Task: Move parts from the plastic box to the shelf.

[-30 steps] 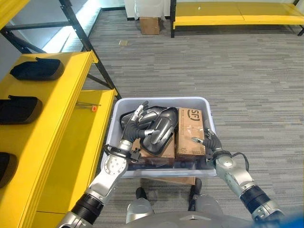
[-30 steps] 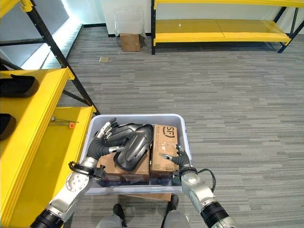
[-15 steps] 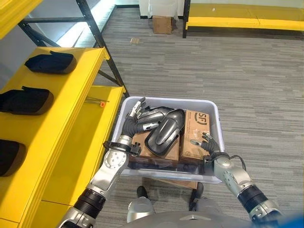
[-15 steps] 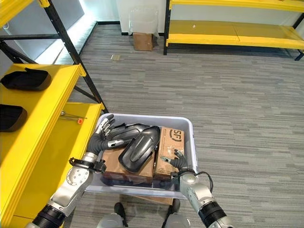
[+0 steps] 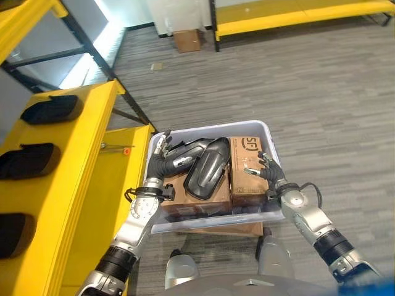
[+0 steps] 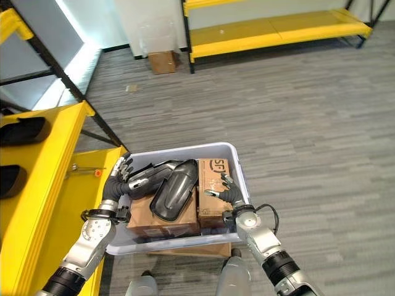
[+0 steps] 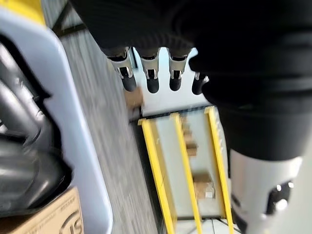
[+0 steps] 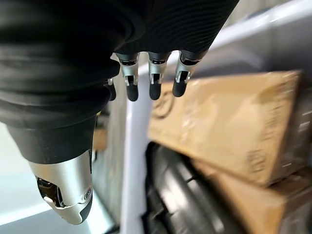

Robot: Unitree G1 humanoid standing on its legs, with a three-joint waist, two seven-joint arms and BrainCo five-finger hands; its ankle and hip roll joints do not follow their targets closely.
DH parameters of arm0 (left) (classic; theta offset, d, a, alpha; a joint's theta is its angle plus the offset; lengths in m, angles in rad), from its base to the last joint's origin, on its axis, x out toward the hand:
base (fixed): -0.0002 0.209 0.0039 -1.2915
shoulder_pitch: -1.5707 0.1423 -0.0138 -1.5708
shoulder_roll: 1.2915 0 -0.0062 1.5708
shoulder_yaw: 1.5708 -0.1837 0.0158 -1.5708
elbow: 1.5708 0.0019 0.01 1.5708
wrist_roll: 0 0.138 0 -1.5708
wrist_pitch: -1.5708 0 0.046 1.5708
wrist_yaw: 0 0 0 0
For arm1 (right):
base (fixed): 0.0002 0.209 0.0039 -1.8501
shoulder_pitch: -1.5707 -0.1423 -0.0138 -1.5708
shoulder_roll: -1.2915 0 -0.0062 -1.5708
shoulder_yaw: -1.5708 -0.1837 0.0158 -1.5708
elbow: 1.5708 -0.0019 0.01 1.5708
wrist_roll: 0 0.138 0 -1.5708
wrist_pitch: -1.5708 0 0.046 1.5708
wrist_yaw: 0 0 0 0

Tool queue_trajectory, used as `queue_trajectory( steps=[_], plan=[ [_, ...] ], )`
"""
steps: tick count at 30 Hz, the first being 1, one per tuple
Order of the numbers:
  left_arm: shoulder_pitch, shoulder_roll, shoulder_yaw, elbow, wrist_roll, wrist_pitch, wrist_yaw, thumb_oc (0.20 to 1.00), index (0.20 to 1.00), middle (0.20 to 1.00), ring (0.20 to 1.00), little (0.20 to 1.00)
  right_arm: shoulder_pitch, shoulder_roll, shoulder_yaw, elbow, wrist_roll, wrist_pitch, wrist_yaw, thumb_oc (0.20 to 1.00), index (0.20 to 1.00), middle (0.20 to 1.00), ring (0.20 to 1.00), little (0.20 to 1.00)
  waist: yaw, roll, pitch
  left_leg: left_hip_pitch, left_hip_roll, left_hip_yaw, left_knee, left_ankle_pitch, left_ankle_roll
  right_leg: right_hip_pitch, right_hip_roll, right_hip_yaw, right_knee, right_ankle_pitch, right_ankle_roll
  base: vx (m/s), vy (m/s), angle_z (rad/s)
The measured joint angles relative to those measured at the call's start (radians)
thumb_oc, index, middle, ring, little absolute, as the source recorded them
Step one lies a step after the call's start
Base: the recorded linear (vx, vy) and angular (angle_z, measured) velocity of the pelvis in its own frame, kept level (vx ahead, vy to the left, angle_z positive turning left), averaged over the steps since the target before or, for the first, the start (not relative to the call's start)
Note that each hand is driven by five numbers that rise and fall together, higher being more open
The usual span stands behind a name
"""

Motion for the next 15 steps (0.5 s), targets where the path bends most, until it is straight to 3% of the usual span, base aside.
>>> queue_trajectory(
  steps=[1,4,5,6,7,8,9,10,15],
  plan=[
    [-0.016,0.004,-0.001,0.009,0.000,0.001,-0.009,1.000,1.000,1.000,1.000,1.000,0.010,0.016,-0.003,0.002,0.000,0.000,-0.008,1.000,1.000,1.000,1.000,1.000,-0.010,-0.032,0.013,0.008,-0.024,0.010,-0.006,0.006,-0.028,0.015,-0.018,0.005,-0.035,0.026,0.018,-0.01,0.124,-0.01],
    [-0.019,0.022,-0.022,0.003,0.000,0.024,-0.013,1.000,1.000,1.000,1.000,1.000,0.075,0.072,-0.005,0.001,0.042,0.004,-0.020,1.000,1.000,1.000,1.000,1.000,0.004,-0.090,0.015,0.034,-0.080,0.048,-0.025,0.017,-0.027,0.111,-0.082,-0.056,-0.235,0.157,-0.012,-0.04,0.152,-0.16],
    [-0.012,0.047,-0.031,-0.003,0.001,0.028,-0.011,1.000,1.000,1.000,1.000,1.000,0.090,0.104,-0.006,0.003,0.041,0.003,-0.019,1.000,1.000,1.000,1.000,1.000,0.018,-0.104,0.019,0.052,-0.096,0.073,-0.025,0.009,-0.016,0.119,-0.104,-0.088,-0.245,0.219,0.015,-0.06,0.148,-0.30],
    [-0.012,0.047,-0.031,-0.003,0.001,0.028,-0.011,1.000,1.000,1.000,1.000,1.000,0.090,0.104,-0.006,0.003,0.041,0.003,-0.019,1.000,1.000,1.000,1.000,1.000,0.018,-0.104,0.019,0.052,-0.096,0.073,-0.025,0.009,-0.016,0.119,-0.104,-0.088,-0.245,0.219,0.015,-0.07,0.126,-0.62],
    [0.016,0.067,-0.019,-0.016,0.006,0.041,-0.010,1.000,1.000,1.000,1.000,1.000,0.093,0.133,-0.004,-0.007,0.040,0.005,0.003,1.000,1.000,1.000,1.000,1.000,0.021,-0.078,0.043,0.086,-0.085,0.130,-0.042,0.003,-0.003,0.114,-0.086,-0.198,-0.214,0.257,0.026,-0.07,0.020,-0.57],
    [0.039,0.066,-0.014,-0.028,0.008,0.043,-0.010,1.000,1.000,1.000,1.000,1.000,0.094,0.127,-0.004,-0.018,0.040,0.005,0.009,1.000,1.000,1.000,1.000,1.000,0.024,-0.045,0.058,0.098,-0.063,0.143,-0.053,0.003,0.002,0.110,-0.060,-0.248,-0.152,0.182,0.019,-0.06,-0.004,-0.66],
    [0.060,0.072,-0.018,-0.043,0.010,0.044,-0.009,1.000,1.000,1.000,1.000,1.000,0.102,0.114,-0.008,-0.036,0.041,0.005,0.010,1.000,1.000,1.000,1.000,1.000,0.020,-0.028,0.061,0.107,-0.052,0.146,-0.069,0.009,0.007,0.113,-0.025,-0.251,-0.110,0.128,-0.005,-0.07,0.012,-0.23],
    [0.081,0.088,-0.038,-0.077,0.021,0.045,-0.003,1.000,1.000,1.000,1.000,1.000,0.103,0.088,-0.018,-0.052,0.042,0.004,0.006,1.000,1.000,1.000,1.000,1.000,0.015,-0.040,0.057,0.098,-0.058,0.141,-0.080,0.017,-0.001,0.118,0.005,-0.211,-0.130,0.064,-0.021,-0.08,0.039,-0.12],
    [0.069,0.070,-0.035,-0.075,0.037,0.039,0.028,1.000,1.000,1.000,1.000,1.000,0.056,0.031,-0.037,-0.032,0.041,-0.002,0.004,1.000,1.000,1.000,1.000,1.000,0.007,0.014,0.095,0.066,-0.056,0.147,-0.112,0.056,-0.003,0.087,0.026,-0.213,-0.169,0.097,-0.035,-0.06,0.041,-0.06]
  ],
)
